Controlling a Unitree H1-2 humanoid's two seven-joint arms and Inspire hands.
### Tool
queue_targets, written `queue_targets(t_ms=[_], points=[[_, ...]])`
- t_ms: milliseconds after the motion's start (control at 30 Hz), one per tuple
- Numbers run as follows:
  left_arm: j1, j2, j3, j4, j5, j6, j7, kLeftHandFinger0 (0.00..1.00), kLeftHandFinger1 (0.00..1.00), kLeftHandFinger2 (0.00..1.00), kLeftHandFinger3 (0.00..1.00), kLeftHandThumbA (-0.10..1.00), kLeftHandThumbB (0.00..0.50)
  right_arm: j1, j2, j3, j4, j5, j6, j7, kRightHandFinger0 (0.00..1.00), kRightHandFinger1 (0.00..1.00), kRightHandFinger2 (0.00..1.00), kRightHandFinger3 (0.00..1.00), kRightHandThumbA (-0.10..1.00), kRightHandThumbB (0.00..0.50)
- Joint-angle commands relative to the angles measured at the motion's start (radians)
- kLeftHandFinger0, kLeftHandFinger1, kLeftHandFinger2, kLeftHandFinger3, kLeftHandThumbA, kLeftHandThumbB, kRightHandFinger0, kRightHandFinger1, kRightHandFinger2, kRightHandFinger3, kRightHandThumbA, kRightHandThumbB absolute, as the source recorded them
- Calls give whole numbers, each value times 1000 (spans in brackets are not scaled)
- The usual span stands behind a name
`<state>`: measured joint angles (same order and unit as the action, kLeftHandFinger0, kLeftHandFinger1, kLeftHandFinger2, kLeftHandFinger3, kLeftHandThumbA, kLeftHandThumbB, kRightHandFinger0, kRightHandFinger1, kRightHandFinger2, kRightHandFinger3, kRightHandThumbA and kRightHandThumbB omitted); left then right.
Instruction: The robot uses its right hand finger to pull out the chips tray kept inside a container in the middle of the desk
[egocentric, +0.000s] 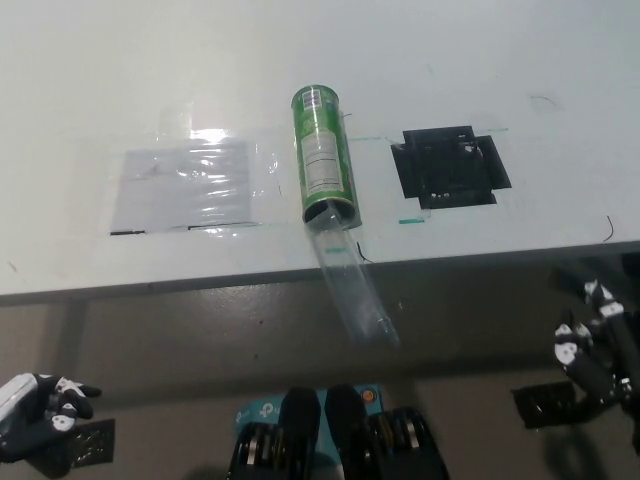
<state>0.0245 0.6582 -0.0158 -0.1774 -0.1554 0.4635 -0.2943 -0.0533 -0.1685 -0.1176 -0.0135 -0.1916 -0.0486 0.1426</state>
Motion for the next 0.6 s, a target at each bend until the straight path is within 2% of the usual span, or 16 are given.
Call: queue_targets(t_ms=[0, 33, 67, 200, 367, 567], points=[[-5, 13, 10, -20, -3, 6, 12, 632, 629, 712, 863, 19, 0, -5, 17, -30, 26, 74, -30, -48, 0, 0, 555, 746, -100, 263], [-5, 14, 9, -22, 2, 6, 9, 622, 622, 706, 860, 33, 0, -6, 40, -48, 30, 110, 14, -49, 0, 1, 489, 714, -52, 268], [-6, 16, 8, -24, 2, 6, 8, 622, 629, 710, 865, 57, 0, -8, 47, -57, 42, 134, 7, -46, 0, 2, 409, 661, -30, 239], [-8, 12, 8, -23, 3, 6, 9, 632, 634, 716, 875, 58, 0, -10, 62, -73, 50, 150, 27, -50, 0, 0, 330, 596, 41, 225], [-8, 14, 7, -29, 5, 6, 10, 613, 626, 715, 869, 37, 0, -9, 67, -66, 38, 130, 61, -61, 0, 0, 329, 583, 67, 200], [-6, 7, 9, -23, 4, 6, 9, 606, 618, 702, 862, 30, 0, -14, 60, -64, 36, 139, 62, -62, 0, 0, 346, 597, 27, 192]])
